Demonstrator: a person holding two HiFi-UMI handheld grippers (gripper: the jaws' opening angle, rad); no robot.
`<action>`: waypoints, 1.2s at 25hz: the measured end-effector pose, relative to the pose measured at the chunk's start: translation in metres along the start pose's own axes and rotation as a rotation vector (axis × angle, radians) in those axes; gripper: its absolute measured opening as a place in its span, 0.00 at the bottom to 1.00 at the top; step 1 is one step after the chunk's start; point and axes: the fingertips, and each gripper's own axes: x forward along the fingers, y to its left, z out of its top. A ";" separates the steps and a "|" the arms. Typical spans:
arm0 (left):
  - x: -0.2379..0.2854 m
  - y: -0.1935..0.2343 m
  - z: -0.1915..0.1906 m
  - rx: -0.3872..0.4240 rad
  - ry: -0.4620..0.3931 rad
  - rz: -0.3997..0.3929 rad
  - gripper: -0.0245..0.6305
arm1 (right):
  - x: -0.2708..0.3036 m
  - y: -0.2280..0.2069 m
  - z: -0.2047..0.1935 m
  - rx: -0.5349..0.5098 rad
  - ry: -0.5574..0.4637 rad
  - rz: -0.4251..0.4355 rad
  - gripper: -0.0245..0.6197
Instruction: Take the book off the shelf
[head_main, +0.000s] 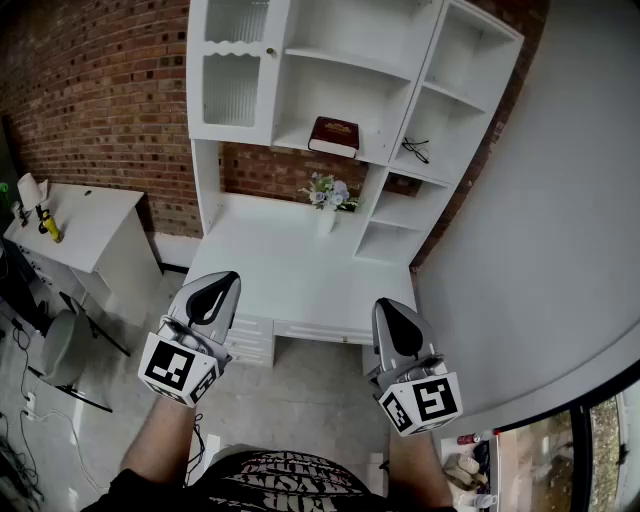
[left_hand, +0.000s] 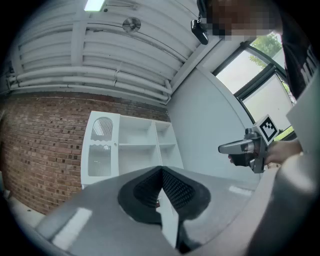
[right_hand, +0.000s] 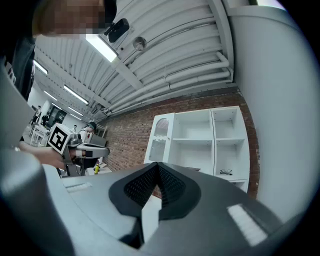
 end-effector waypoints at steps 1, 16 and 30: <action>0.002 -0.004 0.002 -0.003 0.011 0.001 0.04 | -0.001 -0.002 0.000 0.003 0.001 0.004 0.07; 0.000 -0.032 0.006 -0.011 0.038 0.056 0.04 | -0.030 -0.019 -0.022 0.110 0.006 0.072 0.08; -0.015 -0.027 -0.024 -0.001 0.075 0.074 0.04 | -0.013 -0.015 -0.045 0.198 0.011 0.116 0.08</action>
